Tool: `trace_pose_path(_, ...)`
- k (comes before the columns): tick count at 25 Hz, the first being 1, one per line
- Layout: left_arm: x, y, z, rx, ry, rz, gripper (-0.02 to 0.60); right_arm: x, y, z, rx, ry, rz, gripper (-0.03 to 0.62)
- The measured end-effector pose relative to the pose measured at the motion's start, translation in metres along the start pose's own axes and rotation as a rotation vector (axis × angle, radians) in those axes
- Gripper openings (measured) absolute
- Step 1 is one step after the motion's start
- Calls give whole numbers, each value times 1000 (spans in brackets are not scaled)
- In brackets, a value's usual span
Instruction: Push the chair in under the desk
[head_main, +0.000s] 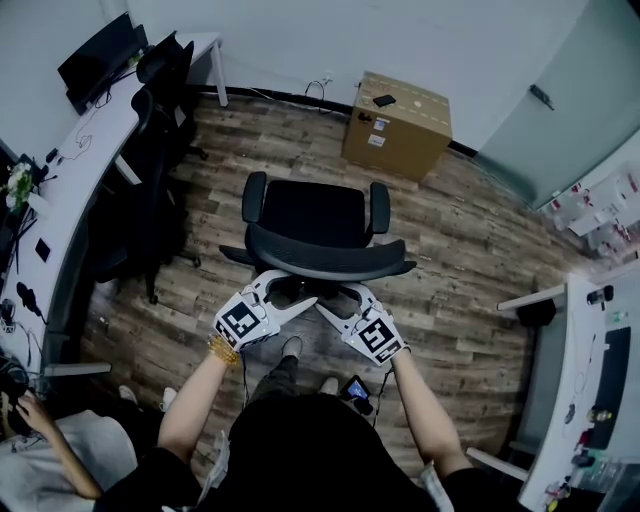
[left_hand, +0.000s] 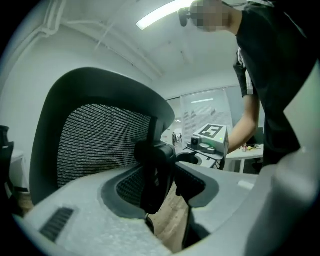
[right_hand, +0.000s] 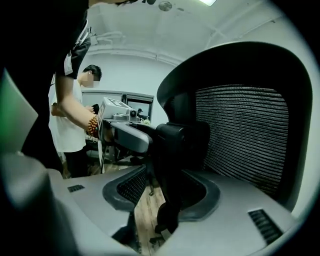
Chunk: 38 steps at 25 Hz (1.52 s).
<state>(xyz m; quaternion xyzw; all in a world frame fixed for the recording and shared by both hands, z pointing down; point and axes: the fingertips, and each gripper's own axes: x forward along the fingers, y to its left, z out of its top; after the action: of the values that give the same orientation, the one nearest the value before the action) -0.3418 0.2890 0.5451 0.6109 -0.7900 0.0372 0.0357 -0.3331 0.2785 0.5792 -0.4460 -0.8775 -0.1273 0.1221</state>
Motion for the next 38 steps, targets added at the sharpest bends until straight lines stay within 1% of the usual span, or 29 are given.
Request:
trace_pose_path(3, 3, 4, -1, 22, 13, -30, 192, 8, -1, 0, -31, 20, 11, 179)
trace_pose_path(7, 3, 4, -3, 5, 14, -82, 186, 12, -2, -7, -108, 66, 17, 151)
trace_pose_path(9, 3, 4, -3, -9, 15, -109, 186, 12, -4, -7, -116, 74, 26, 138)
trace_pose_path(13, 7, -5, -7, -30, 54, -193, 186, 11, -4, -9, -112, 86, 36, 145)
trace_pose_path(16, 13, -9, -4, -21, 40, -207, 186, 11, -2, -10, -82, 84, 28, 177)
trace_pose_path(18, 14, -6, -7, 1, 38, -209, 174, 11, -2, -9, -72, 78, 11, 176)
trace_pose_path(19, 14, -5, -7, 6, 41, -211, 156, 11, -2, -9, -70, 75, 5, 165)
trace_pose_path(21, 14, -4, -7, 5, 43, -221, 144, 11, -4, -10, -67, 74, 4, 137)
trace_pose_path(25, 18, -8, -10, 11, 59, -264, 136, 12, -3, -10, -105, 101, 17, 126)
trace_pose_path(28, 26, -20, -13, 46, 80, -309, 130, 14, -1, -9, -120, 114, 19, 121)
trace_pose_path(30, 28, -19, -13, 41, 67, -315, 84, 15, -1, -10, -119, 115, 23, 120)
trace_pose_path(32, 28, -18, -12, 30, 57, -328, 77, 16, -2, -8, -136, 122, 31, 117)
trace_pose_path(35, 28, -18, -11, 42, 62, -354, 72, 15, -3, -5, -158, 129, 19, 104)
trace_pose_path(38, 27, -19, -11, 48, 58, -373, 69, 15, -2, -7, -131, 123, 17, 94)
